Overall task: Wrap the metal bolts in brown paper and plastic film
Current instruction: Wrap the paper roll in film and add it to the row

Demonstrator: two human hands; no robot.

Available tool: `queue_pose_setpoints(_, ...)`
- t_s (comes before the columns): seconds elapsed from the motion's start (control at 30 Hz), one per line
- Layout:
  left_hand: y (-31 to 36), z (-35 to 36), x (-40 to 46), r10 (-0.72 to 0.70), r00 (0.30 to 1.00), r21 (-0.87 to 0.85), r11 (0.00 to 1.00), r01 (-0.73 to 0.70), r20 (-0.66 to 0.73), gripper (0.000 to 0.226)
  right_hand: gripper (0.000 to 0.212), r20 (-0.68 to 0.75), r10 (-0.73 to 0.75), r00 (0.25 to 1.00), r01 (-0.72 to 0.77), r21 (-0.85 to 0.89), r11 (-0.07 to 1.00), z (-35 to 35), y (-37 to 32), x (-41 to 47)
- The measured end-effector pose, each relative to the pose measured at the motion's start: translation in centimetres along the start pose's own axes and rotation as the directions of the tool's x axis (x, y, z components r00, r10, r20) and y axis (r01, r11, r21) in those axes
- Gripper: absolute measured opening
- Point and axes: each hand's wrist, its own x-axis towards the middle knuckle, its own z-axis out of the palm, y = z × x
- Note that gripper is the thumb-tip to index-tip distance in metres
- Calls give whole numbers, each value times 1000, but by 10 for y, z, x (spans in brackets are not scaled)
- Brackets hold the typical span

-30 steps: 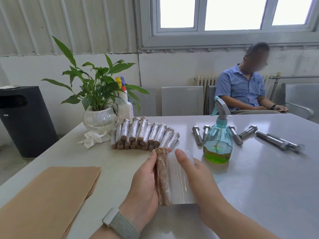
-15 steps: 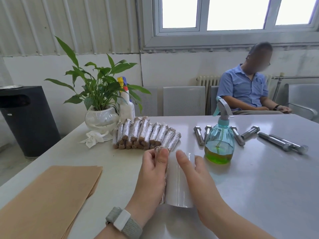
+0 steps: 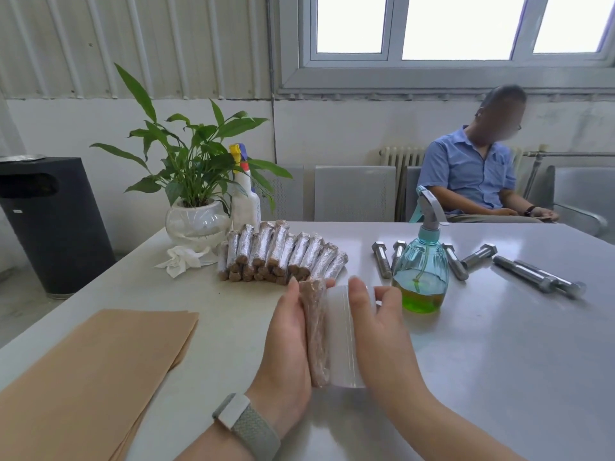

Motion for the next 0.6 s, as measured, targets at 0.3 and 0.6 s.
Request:
queue_pose_setpoints(0.3,-2,-7,11,119,992,288,952,-105,-31,47,64,416,211,884,-348,287,893,-11,5,11)
queue_pose_setpoints(0.6,3,-12,15,355,933,536,799,-271,-58,50,73,223,-30,974,-4,148,989,-6,10,16)
